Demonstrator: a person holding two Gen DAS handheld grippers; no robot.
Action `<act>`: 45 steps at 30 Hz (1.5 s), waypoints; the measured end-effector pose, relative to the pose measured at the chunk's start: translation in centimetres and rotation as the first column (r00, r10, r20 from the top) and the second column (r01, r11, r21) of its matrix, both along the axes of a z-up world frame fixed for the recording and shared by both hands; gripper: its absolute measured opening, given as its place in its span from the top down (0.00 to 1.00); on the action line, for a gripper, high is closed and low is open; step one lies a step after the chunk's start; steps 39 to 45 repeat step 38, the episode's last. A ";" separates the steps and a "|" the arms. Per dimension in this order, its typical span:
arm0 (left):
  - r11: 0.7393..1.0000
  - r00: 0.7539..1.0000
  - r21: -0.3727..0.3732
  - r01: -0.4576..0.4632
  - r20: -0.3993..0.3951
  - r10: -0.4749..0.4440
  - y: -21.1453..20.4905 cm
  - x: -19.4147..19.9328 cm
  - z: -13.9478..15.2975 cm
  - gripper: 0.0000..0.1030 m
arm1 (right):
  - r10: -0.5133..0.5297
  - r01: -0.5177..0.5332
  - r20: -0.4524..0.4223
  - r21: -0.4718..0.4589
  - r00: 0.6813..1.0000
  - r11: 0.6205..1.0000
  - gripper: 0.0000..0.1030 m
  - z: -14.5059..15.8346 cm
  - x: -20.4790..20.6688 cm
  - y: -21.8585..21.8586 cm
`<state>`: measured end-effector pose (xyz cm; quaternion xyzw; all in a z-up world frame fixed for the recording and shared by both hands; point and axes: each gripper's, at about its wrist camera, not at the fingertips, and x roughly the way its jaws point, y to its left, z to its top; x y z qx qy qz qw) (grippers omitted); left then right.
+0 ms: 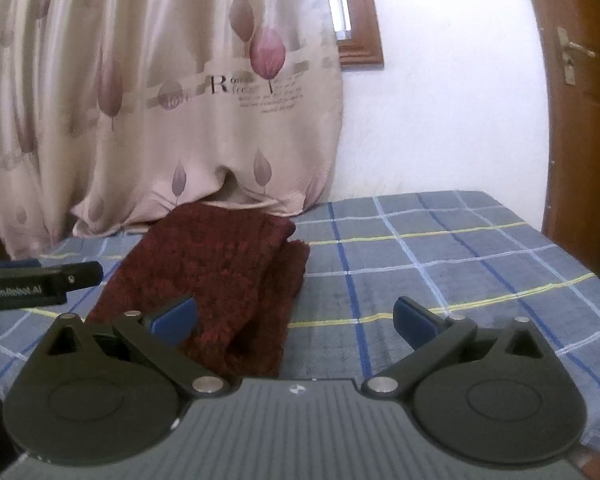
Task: Fold small clothes
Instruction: 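Open both grippers and withdraw them from the folded sweater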
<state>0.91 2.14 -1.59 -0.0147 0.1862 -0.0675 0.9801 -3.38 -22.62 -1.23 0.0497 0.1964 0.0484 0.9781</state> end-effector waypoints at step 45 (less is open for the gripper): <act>0.994 0.998 0.096 -0.053 -0.024 0.056 -2.4 -0.1 0.8 0.00 | 0.026 -0.025 0.037 -0.014 0.999 1.000 0.00 0.5 -1.5 0.7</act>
